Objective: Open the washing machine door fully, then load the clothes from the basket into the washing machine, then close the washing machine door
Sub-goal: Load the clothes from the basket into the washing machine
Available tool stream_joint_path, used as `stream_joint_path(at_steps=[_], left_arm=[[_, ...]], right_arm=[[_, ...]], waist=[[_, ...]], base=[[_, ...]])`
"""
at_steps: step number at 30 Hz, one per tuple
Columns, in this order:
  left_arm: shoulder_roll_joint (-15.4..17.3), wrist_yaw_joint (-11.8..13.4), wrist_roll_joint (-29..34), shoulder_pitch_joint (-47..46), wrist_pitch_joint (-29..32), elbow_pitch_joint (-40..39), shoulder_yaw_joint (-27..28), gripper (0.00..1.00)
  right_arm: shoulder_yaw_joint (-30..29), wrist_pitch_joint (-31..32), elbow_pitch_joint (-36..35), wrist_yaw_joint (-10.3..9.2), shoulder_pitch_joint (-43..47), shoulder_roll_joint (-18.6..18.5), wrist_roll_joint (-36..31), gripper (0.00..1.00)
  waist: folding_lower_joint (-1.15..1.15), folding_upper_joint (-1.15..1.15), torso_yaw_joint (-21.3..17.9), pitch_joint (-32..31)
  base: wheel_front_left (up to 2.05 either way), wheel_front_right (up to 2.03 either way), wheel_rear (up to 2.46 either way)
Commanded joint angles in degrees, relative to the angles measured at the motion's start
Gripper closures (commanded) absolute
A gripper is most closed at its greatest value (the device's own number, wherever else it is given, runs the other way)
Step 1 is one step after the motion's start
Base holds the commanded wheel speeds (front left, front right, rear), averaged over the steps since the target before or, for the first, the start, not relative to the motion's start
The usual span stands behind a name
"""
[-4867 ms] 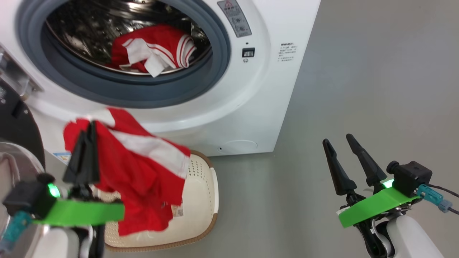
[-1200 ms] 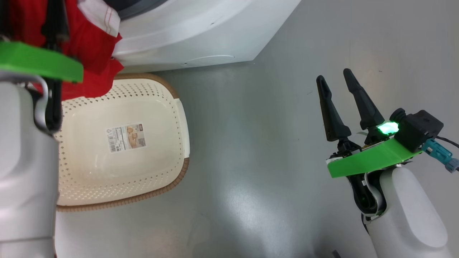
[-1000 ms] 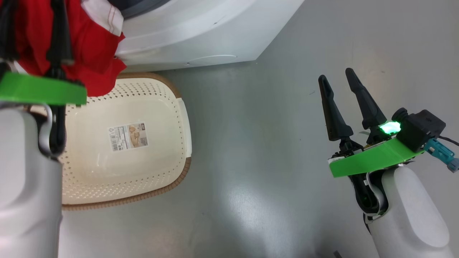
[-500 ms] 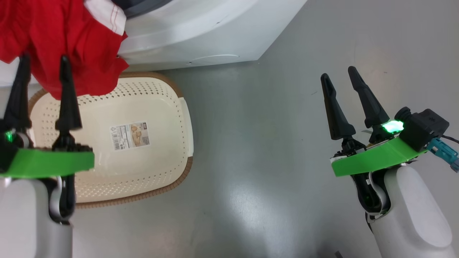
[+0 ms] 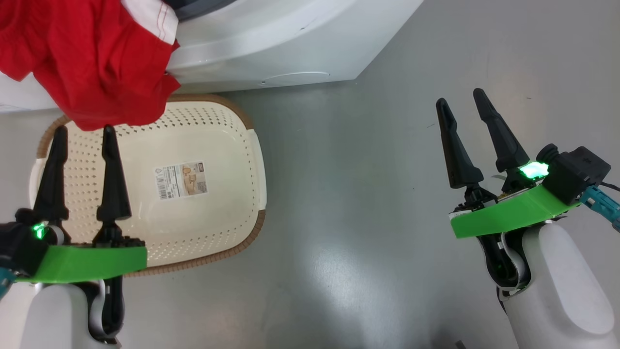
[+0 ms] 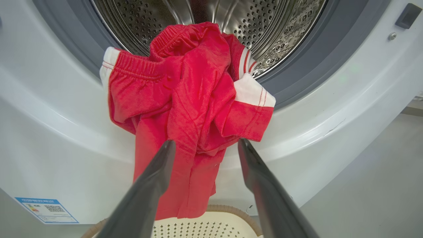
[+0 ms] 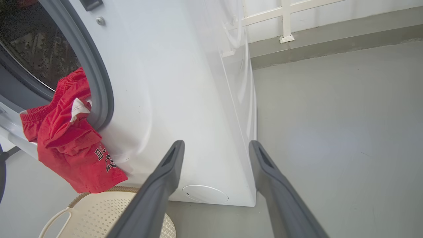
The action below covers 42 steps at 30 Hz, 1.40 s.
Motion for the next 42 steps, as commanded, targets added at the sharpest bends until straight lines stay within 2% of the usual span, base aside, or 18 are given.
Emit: stream_joint_path(at_steps=[1, 11, 23, 34, 42], left_arm=[[0.71, -0.15, -0.3, 1.89, -0.29, -1.42, 2.15, 0.0], [-0.32, -0.18, -0.52, 3.1, -0.29, -0.56, 1.57, 0.0], [0.23, -0.18, -1.19, 2.28, -0.29, 2.01, 1.33, 0.0], [5.95, -0.18, -4.26, -7.54, -0.29, 16.72, -0.23, 0.0], [9.15, -0.18, -6.9, -15.39, -0.29, 27.67, -3.87, 0.0]], right_arm=[[1.18, -0.27, -1.56, 0.09, 1.3, -0.04, -0.04, 0.0], [1.1, -0.27, -1.54, 0.09, 1.52, -0.51, -0.23, 0.0], [1.22, -0.27, -1.33, 0.09, 1.96, -0.6, -0.19, 0.0], [1.65, -0.27, -1.3, 0.09, 1.5, -0.27, -0.18, 0.0], [1.36, -0.27, -1.5, 0.09, 1.06, 0.33, -0.13, 0.0]], waist=[[0.0, 0.0, 0.07, -0.02], [0.0, 0.0, 0.26, -0.41], [0.0, 0.0, -0.01, -1.03], [0.0, 0.0, -0.83, -0.21], [0.0, 0.0, -1.88, 0.9]], base=[[0.0, 0.0, 0.0], [0.0, 0.0, 0.0], [0.0, 0.0, 0.0], [0.0, 0.0, 0.0], [0.0, 0.0, 0.0]])
